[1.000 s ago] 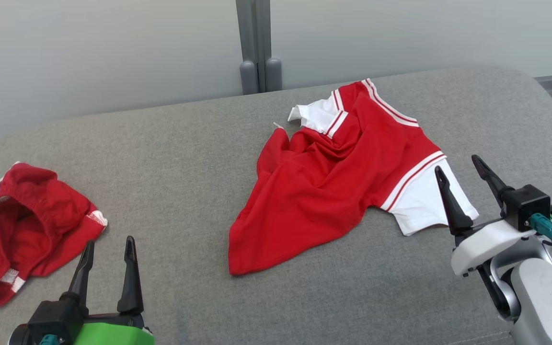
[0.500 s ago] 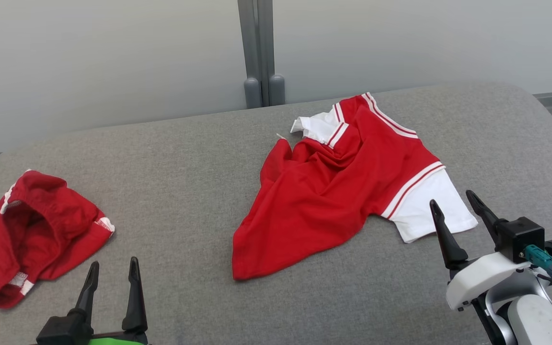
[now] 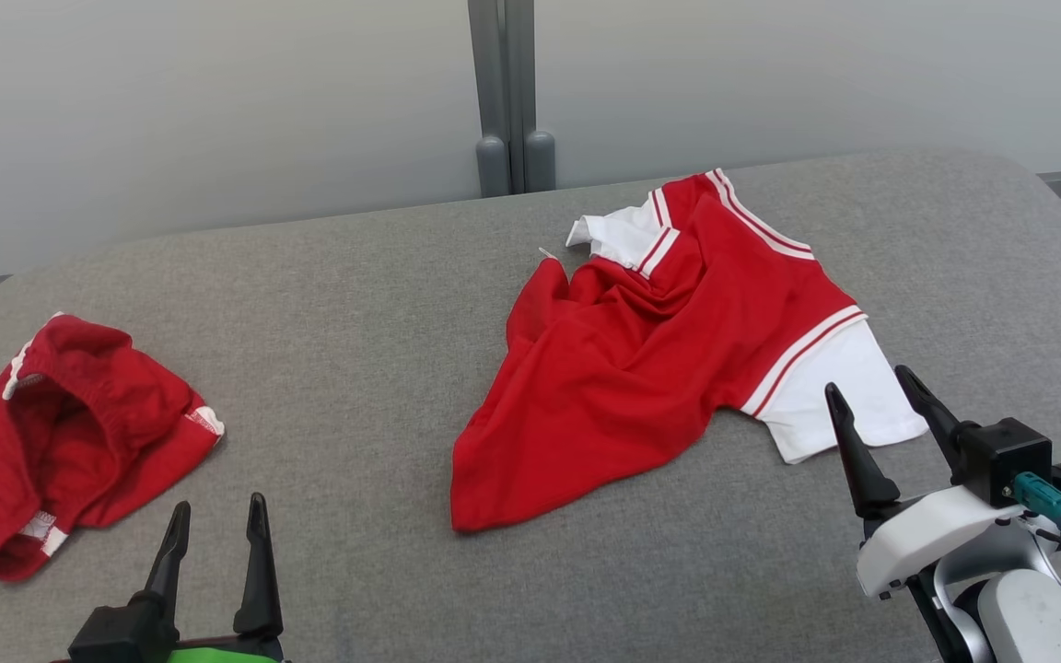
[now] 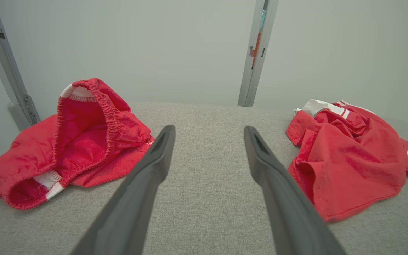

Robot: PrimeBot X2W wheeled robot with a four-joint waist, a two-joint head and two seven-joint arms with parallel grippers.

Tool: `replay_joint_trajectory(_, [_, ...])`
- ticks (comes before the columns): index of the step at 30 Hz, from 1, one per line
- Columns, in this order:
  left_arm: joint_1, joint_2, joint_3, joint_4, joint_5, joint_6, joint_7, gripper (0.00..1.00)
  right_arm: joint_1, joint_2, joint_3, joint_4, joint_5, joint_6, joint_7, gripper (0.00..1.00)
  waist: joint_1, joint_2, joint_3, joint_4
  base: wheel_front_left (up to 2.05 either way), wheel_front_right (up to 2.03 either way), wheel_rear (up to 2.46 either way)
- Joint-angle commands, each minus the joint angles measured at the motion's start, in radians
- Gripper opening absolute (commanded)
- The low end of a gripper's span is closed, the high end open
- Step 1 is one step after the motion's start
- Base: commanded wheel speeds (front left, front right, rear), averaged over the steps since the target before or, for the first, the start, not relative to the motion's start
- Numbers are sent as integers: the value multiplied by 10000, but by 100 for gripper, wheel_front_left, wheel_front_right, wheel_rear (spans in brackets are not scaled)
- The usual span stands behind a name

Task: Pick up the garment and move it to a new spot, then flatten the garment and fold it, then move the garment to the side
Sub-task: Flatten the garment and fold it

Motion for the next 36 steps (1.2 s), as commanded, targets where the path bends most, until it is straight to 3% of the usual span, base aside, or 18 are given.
replay_joint_trajectory(1, [-120,44,17,-34,68,-63,1,100,18,-6,-13,-43,-14,-18,4,100,0,0,19,13,0,0,0])
replay_joint_trajectory(6, [-186,36,-237,-99,168,-79,48,100,-249,-143,-142,131,7,-18,359,100,0,0,60,43,0,0,0])
replay_joint_trajectory(10, [-453,10,-805,-70,-115,-222,555,100,-604,-256,-537,583,135,-18,1382,100,0,0,132,93,0,0,0])
replay_joint_trajectory(15, [-1136,-23,-2245,499,-865,-377,1940,100,-1224,-542,-973,1482,253,-17,2870,100,0,0,417,239,0,0,0])
replay_joint_trajectory(21, [-2035,-43,-3817,1264,-1587,-402,3212,100,-2273,-729,-1381,2922,388,-18,3774,100,0,0,1035,348,0,0,0])
replay_joint_trajectory(36, [-3242,-64,-4620,2451,-1947,-210,3507,100,-4279,-740,-2113,6675,-235,-18,3897,100,0,0,2186,895,0,0,0])
